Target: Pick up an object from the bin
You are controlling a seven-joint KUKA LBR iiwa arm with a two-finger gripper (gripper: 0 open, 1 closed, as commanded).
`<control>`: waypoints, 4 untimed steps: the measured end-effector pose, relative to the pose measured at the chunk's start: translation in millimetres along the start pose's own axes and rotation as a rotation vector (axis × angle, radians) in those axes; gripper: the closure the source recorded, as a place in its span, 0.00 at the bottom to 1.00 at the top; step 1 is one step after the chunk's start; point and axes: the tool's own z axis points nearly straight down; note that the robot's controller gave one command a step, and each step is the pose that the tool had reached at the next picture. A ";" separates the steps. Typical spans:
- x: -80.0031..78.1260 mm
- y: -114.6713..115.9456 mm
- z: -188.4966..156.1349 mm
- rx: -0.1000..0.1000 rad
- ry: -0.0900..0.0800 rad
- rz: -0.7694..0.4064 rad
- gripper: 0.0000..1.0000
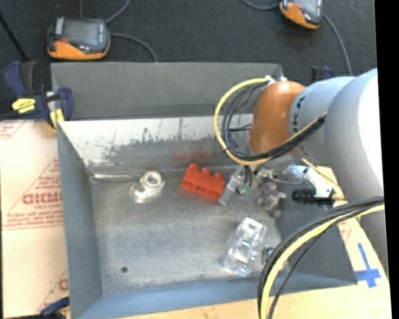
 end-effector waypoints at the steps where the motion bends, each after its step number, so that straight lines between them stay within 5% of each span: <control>1: 11.6 29.2 -28.6 -0.007 -0.006 0.022 1.00; 2: 10.9 26.8 -26.9 -0.003 -0.004 0.022 0.00; 3: 47.0 71.5 -70.2 -0.009 -0.005 0.043 0.00; 4: 72.5 30.0 -87.0 -0.002 -0.005 -0.465 0.00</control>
Offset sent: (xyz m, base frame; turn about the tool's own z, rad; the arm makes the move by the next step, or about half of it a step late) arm 0.0086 0.0286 0.0260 0.0278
